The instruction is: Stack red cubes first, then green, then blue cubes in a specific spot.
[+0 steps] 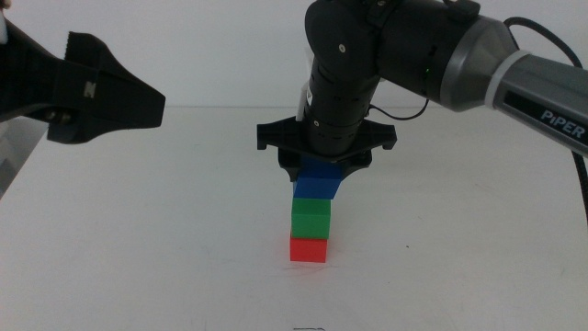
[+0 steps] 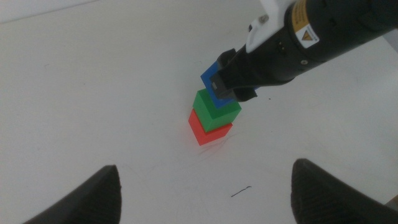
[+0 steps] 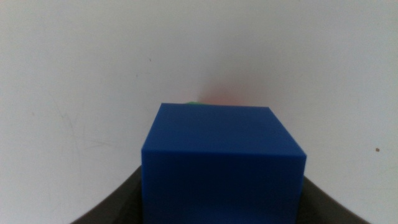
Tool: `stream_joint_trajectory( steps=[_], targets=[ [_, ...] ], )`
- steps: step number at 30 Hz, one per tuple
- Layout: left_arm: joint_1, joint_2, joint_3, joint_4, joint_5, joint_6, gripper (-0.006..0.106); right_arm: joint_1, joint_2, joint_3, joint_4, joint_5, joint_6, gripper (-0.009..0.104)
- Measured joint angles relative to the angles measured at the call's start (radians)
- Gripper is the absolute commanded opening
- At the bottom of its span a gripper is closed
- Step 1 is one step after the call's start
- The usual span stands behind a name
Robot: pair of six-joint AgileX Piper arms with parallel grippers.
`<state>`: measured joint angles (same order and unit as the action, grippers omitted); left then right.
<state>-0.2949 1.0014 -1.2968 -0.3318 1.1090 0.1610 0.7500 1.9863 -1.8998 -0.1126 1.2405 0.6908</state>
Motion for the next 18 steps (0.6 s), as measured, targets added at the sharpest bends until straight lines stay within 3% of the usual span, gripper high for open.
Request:
stream_joint_trajectory(
  steps=[18],
  targets=[
    [0.000,0.000,0.000,0.000,0.000,0.000,0.094,0.003,0.028,0.027,0.011,-0.003,0.033,0.000]
  ],
)
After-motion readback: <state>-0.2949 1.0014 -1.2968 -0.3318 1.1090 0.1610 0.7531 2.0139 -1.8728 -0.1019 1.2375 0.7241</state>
